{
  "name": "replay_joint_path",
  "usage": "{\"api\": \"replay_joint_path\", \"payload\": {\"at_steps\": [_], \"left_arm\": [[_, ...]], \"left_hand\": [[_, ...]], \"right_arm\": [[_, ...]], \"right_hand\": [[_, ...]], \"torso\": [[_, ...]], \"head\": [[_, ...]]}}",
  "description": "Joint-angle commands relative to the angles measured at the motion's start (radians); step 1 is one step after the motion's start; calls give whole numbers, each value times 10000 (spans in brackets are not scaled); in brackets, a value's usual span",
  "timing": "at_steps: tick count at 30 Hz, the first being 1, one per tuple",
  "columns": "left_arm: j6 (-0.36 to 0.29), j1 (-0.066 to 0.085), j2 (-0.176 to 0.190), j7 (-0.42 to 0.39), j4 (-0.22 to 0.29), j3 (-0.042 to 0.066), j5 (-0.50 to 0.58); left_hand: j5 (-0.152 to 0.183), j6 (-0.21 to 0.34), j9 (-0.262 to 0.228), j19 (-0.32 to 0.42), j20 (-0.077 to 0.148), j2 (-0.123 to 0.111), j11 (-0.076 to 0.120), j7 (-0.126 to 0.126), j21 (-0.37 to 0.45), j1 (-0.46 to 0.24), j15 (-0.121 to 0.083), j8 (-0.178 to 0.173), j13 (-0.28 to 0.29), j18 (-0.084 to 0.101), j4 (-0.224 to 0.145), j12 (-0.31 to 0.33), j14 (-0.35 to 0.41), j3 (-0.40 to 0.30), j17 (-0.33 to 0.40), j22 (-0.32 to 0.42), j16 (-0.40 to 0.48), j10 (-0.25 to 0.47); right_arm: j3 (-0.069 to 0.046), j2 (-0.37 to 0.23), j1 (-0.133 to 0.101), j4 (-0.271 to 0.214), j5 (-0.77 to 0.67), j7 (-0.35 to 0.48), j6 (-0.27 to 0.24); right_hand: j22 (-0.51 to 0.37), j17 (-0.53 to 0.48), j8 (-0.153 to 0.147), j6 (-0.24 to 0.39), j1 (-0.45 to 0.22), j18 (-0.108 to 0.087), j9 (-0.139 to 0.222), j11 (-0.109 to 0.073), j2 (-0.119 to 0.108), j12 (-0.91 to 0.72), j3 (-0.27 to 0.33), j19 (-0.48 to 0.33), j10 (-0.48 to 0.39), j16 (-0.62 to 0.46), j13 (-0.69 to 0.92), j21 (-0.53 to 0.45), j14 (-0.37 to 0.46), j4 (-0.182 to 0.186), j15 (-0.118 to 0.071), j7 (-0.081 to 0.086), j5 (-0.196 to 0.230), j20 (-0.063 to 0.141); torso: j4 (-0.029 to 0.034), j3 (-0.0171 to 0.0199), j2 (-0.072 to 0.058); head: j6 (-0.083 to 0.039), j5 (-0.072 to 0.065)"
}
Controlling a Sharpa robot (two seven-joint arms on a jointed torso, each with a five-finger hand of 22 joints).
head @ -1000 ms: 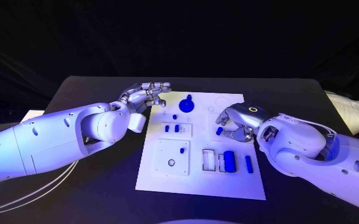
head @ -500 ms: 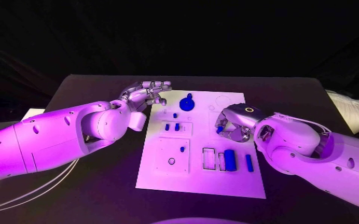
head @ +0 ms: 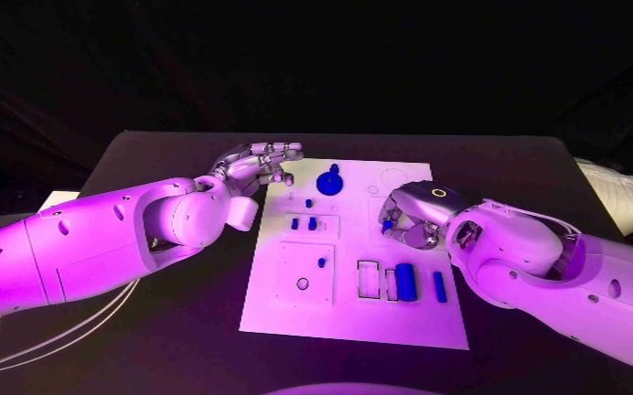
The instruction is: Assemble the parts on the task board
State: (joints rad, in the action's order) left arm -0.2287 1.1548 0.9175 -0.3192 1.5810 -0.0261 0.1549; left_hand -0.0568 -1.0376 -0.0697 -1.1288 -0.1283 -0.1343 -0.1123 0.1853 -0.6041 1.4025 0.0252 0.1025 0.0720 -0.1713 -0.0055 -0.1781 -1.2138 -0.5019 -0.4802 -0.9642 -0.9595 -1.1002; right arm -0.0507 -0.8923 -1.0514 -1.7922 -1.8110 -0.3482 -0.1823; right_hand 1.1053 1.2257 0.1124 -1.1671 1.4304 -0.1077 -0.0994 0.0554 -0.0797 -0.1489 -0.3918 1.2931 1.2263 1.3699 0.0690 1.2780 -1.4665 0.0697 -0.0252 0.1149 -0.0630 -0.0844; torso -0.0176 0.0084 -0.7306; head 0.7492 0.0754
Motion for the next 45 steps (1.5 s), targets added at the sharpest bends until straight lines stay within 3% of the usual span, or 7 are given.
{"api": "replay_joint_path", "payload": {"at_steps": [1,8,17,23,32,45], "left_arm": [[219,1,-15,-27,6,6,-36],[239,0,-25,-28,-5,6,-37],[252,-2,-64,-29,-11,6,-37],[260,-2,-103,-33,-6,6,-37],[240,-2,-96,-42,14,6,-37],[248,-2,-115,-41,0,6,-37]], "left_hand": [[-2,-10,7,11,29,92,-30,28,60,-31,3,36,-15,-116,14,-3,60,65,10,10,29,29],[-2,-11,7,15,26,109,-31,29,73,-42,7,45,-16,-114,10,-23,71,83,23,19,28,39],[-2,-11,7,15,26,109,-31,29,73,-42,7,45,-16,-114,10,-23,71,83,23,19,28,39],[-2,-11,7,15,26,109,-31,29,73,-42,7,45,-16,-114,10,-23,71,83,23,19,28,39],[-2,-11,7,15,26,109,-31,29,73,-42,7,45,-16,-114,10,-23,71,83,23,19,28,39],[-2,-11,7,15,26,109,-31,29,73,-42,7,45,-16,-114,10,-23,71,83,23,19,28,39]], "right_arm": [[-23,-90,2,-238,141,254,-1035],[-91,-234,-12,-993,1212,457,-1442],[-89,257,88,-1535,1854,784,-1206],[26,987,305,-1314,1830,1016,-875],[230,1777,711,-662,1456,1180,-259],[280,2223,912,-240,1112,1126,127]], "right_hand": [[25,16,52,-119,163,75,-111,-49,242,-5,-60,62,170,60,18,38,-483,-10,7,-40,54,-6],[31,12,39,-101,213,76,-135,-42,232,58,-145,59,197,67,11,47,-482,-73,4,-7,50,6],[0,4,15,-67,234,70,-151,-16,199,134,-203,33,182,70,2,33,-479,-130,18,30,13,5],[-36,-30,-10,-34,234,62,-165,6,187,202,-256,1,167,57,-4,12,-470,-170,37,56,-54,-4],[-77,-49,-34,-3,189,54,-176,31,149,263,-264,-34,141,51,-9,-13,-463,-184,55,77,-92,-17],[-95,-54,-47,15,167,50,-178,40,138,291,-267,-49,125,51,-11,-24,-461,-187,63,85,-101,-23]], "torso": [[-2,-2,7],[-11,1,10],[16,-22,7],[34,-27,0],[-5,-19,-6],[5,-11,-6]], "head": [[0,3],[-42,11],[1,83],[38,185],[138,355],[208,407]]}}
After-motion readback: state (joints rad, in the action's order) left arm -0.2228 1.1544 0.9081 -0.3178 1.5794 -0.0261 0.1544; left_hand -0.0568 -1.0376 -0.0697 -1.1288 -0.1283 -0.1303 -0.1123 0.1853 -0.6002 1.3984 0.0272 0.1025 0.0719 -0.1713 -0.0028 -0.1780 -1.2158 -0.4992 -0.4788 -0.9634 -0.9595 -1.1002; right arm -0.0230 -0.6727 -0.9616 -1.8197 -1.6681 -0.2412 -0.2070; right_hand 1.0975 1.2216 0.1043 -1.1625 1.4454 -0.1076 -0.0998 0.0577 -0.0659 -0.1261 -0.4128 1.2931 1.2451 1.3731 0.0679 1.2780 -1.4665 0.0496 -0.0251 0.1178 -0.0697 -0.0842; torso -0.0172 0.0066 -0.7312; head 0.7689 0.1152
